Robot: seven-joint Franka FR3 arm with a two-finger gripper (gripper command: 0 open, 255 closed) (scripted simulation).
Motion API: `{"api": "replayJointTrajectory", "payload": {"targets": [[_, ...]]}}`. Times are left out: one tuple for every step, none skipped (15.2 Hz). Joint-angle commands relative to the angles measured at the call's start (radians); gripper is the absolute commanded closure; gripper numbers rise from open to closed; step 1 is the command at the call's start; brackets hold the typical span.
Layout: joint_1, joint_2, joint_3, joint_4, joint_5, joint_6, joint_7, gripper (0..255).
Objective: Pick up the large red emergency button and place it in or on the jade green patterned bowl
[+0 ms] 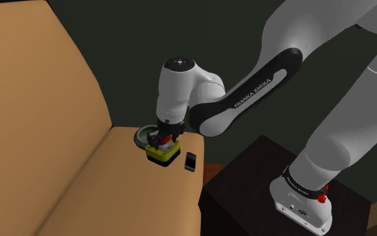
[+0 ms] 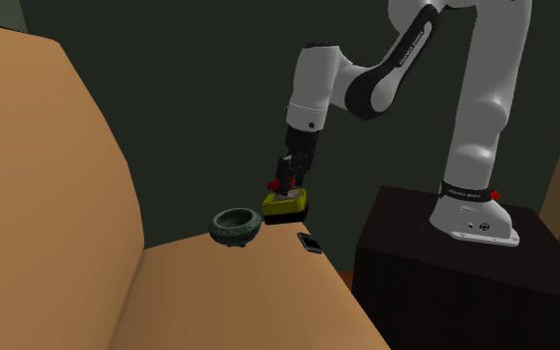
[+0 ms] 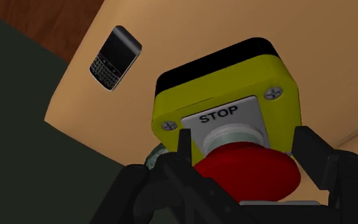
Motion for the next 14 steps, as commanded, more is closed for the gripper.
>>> {"api": "replayJointTrajectory", "payload": {"targets": [[-0.022, 0.044, -0.024, 0.049, -0.039, -0.016, -0.022, 255], [-0.031, 0.067, -0.035, 0.076, -0.057, -0.026, -0.031, 255], [-0.038, 0.09, -0.047, 0.104, -0.074, -0.036, -0.041, 255], [-0.043, 0.114, -0.058, 0.133, -0.089, -0.047, -0.051, 255], [-0.048, 0.137, -0.07, 0.163, -0.104, -0.058, -0.061, 255], [-0.053, 0.161, -0.081, 0.194, -0.118, -0.07, -0.072, 255], [-0.056, 0.185, -0.092, 0.226, -0.131, -0.083, -0.083, 255], [-0.059, 0.209, -0.103, 0.259, -0.142, -0.096, -0.095, 255], [-0.06, 0.234, -0.113, 0.293, -0.153, -0.11, -0.106, 255], [-0.062, 0.258, -0.123, 0.328, -0.164, -0.124, -0.118, 255], [-0.063, 0.283, -0.133, 0.364, -0.173, -0.139, -0.131, 255], [-0.063, 0.309, -0.142, 0.401, -0.182, -0.154, -0.143, 255], [-0.062, 0.334, -0.151, 0.44, -0.19, -0.17, -0.156, 255], [-0.061, 0.36, -0.16, 0.48, -0.197, -0.187, -0.17, 255]]}}
